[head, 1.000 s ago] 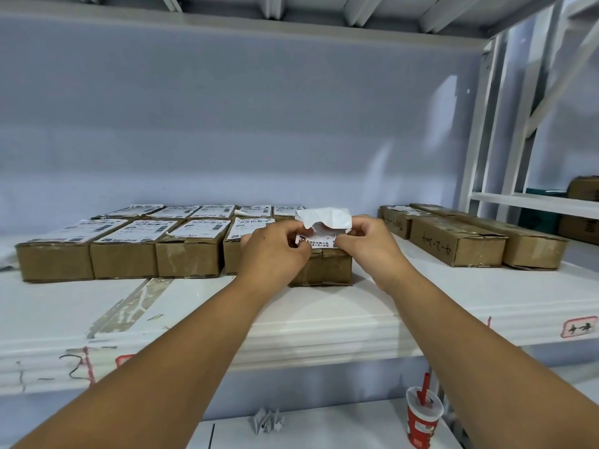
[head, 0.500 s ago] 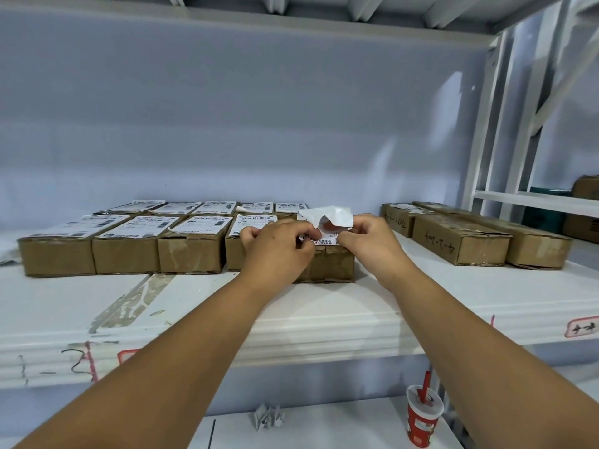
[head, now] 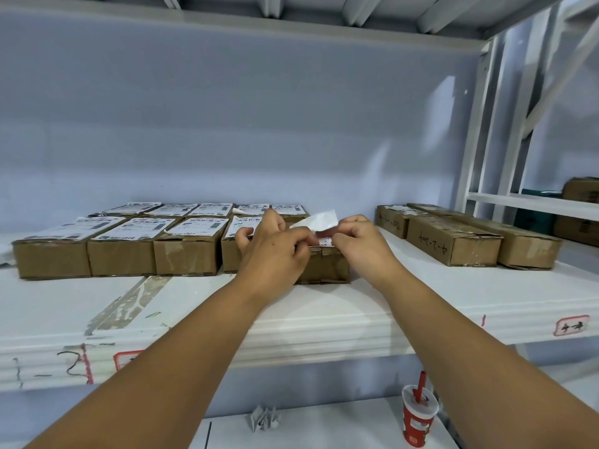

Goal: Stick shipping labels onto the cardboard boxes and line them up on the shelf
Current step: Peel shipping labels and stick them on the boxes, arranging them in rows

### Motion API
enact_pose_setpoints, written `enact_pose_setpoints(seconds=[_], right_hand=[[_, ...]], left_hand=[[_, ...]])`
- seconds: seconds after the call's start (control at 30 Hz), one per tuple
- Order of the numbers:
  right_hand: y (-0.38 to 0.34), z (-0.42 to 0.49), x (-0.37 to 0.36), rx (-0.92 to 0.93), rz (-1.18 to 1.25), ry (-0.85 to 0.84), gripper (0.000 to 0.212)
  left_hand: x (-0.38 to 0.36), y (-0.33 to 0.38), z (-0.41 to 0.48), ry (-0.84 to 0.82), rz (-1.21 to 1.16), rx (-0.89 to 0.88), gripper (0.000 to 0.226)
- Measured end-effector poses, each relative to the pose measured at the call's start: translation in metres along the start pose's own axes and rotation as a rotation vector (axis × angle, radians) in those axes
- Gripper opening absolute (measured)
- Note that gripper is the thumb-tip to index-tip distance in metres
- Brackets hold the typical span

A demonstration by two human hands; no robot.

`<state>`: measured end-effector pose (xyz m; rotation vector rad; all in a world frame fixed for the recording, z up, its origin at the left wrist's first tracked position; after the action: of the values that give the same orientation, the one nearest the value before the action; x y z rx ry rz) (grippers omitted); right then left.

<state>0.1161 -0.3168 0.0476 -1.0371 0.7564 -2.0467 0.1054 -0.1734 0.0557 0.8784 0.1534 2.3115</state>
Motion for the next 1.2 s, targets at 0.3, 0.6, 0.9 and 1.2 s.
enact_pose_setpoints(seconds=[0.3,0.6,0.9,1.2], right_hand=[[0.013,0.001,-0.003,-0.186,0.085,-0.018,0.02],[0.016,-0.002,0.002,-0.287,0.301,-0.031,0.031],[0.02,-0.007,0.001,-0.379,0.363,-0.039,0.018],[0.021,-0.003,0.006,-0.349,0.443,0.002,0.024]], left_hand=[[0.011,0.019,-0.004,0.198,0.088,-0.27,0.017],[-0.004,0.035,-0.01,0.057,0.199,-0.469,0.024],[-0.011,0.039,-0.013,-0.089,0.28,-0.419,0.025],[-0.007,0.032,-0.012,-0.064,0.212,-0.384,0.036]])
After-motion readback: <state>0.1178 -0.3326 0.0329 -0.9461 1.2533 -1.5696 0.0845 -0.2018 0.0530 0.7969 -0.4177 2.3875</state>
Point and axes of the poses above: each hand's wrist, its own z-axis towards the middle knuckle, its own x-axis out of the back of the hand, y = z × x, the point moved 8 cm from there along z, towards the middle knuckle, and after that the axes turned 5 degrees about y, right-handed, at the moved point
